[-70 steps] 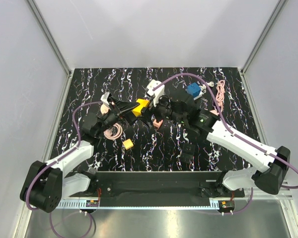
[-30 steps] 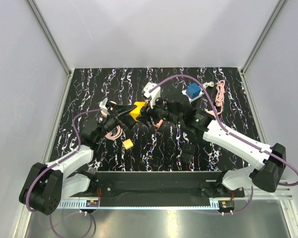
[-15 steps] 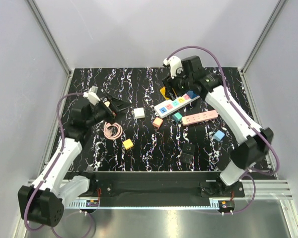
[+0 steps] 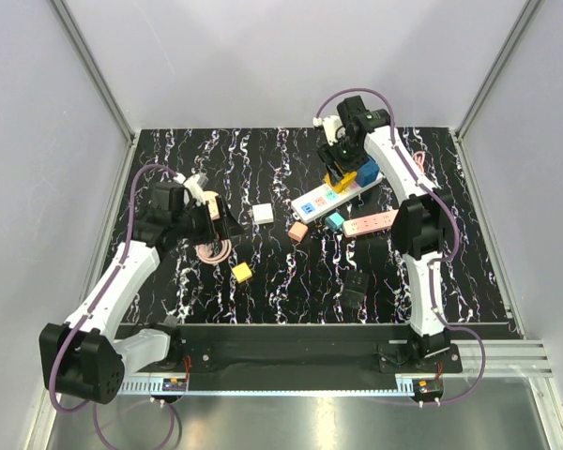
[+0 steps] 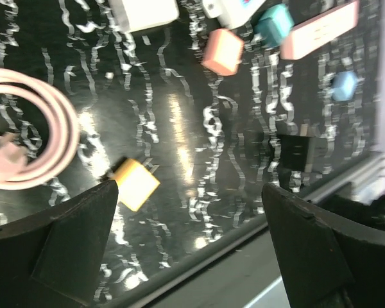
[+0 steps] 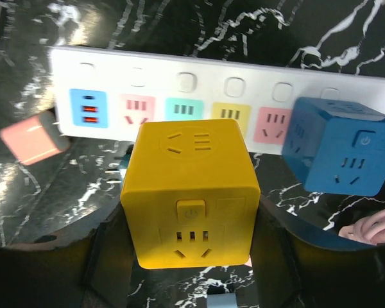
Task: Insert the plug
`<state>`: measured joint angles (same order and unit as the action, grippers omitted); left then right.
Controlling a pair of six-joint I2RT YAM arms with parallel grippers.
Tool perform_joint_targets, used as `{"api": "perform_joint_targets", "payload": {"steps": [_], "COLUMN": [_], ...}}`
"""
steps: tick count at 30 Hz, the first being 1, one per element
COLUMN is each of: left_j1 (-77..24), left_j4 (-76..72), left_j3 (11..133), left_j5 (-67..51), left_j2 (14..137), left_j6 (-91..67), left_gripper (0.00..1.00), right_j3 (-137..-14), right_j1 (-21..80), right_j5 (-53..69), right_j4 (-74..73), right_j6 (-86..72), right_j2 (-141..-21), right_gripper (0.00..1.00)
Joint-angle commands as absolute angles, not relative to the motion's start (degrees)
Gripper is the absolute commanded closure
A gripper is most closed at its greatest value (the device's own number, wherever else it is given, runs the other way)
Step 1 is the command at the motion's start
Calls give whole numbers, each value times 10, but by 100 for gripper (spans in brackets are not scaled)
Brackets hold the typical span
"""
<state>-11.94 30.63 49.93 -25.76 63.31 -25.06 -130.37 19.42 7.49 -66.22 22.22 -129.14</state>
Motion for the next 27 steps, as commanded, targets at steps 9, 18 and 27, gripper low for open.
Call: {"api": "perform_joint_targets", "payload": {"steps": [9,18,27], "left_j1": [-118,-117,-117], "left_j4": [312,312,312], "left_j3": [532,526,526], "left_j5": [-240,-236,-239], "left_j2": [660,655,656], "left_j6": [-184,-181,-182], "left_gripper": [1,1,1], "right_j3": [-1393,-1402,-1410], "right_j1": [172,163,160], "right_j5": [76,55,59], "right_j4": [-696,-695,-693], "right_j6": [250,260,259], "right_j2": [-1367,-1391,-1412], "right_gripper": [100,100,100]}}
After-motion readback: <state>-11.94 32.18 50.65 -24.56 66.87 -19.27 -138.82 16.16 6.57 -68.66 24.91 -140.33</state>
